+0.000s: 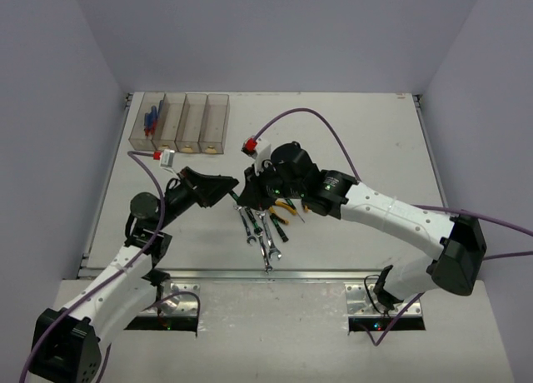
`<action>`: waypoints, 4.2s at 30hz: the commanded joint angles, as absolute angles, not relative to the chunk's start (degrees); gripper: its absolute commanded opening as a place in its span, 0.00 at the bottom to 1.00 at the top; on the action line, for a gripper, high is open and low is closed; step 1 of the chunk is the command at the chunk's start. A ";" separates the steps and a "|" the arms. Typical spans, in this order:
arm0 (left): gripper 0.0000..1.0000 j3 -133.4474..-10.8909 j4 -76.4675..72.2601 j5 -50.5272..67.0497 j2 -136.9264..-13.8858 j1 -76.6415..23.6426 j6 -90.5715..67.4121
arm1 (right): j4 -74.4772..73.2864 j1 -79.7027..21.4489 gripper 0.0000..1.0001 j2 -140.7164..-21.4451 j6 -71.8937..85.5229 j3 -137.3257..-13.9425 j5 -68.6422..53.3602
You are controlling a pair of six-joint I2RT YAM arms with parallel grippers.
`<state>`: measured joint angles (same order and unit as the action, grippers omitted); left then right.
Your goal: Sort the tools into containers
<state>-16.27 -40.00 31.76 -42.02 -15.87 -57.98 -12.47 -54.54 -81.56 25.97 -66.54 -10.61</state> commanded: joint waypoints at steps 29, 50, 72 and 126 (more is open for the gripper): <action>0.00 -102.55 22.62 -33.40 -107.34 -5.79 -11.18 | -24.64 -50.36 0.99 -59.20 26.41 -49.66 15.02; 0.17 -107.75 4.04 -31.30 -130.70 -0.34 9.57 | -24.07 -50.36 0.99 -59.51 26.38 -44.03 8.69; 1.00 -61.94 12.37 -8.26 -62.10 -9.25 -35.32 | -24.15 -50.31 0.57 -97.03 19.12 -69.50 5.48; 0.81 -13.46 -44.98 33.65 -41.77 -17.85 -54.40 | 1.70 -50.01 0.00 -72.00 30.15 -52.99 -20.19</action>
<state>-11.32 -33.11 33.40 -38.22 -14.76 -53.24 -5.05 -49.83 -72.96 29.40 -53.68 -13.78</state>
